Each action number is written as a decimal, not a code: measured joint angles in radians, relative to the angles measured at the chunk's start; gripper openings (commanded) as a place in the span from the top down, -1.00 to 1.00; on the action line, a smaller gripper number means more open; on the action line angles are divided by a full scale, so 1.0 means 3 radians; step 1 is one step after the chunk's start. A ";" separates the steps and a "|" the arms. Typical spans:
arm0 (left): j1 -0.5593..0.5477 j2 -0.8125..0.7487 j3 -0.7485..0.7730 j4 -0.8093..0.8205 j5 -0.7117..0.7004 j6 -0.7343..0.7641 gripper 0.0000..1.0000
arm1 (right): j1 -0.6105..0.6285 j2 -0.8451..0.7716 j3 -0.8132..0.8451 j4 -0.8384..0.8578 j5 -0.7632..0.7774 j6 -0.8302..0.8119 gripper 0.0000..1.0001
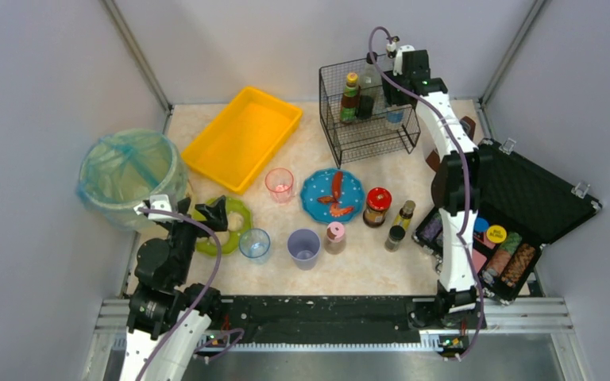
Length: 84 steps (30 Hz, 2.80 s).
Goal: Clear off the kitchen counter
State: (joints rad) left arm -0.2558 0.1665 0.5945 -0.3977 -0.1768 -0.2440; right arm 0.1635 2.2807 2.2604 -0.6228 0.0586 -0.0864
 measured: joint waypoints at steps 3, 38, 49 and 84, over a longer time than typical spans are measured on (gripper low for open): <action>0.0000 -0.0001 0.0000 0.0000 0.0000 0.0000 -0.98 | -0.0003 0.0000 0.0000 -0.0008 0.0008 0.0011 0.08; 0.0000 -0.0329 0.0000 -0.0001 0.0006 -0.0004 -0.98 | -0.0014 -0.3543 -0.4176 0.1754 -0.0533 0.0757 -0.98; 0.0000 -0.0331 0.0000 -0.0001 0.0018 -0.0004 -0.98 | -0.0014 -0.4260 -0.4678 0.1492 -0.0488 0.0997 -0.98; 0.0000 -0.0328 0.0000 -0.0001 0.0028 -0.0004 -0.98 | 0.1306 -0.3442 -0.4143 -0.0034 0.0125 0.0701 -0.98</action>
State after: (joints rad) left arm -0.2558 0.0681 0.5945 -0.3981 -0.1684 -0.2451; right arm 0.5552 1.2480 1.0176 -0.6331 0.0959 0.1238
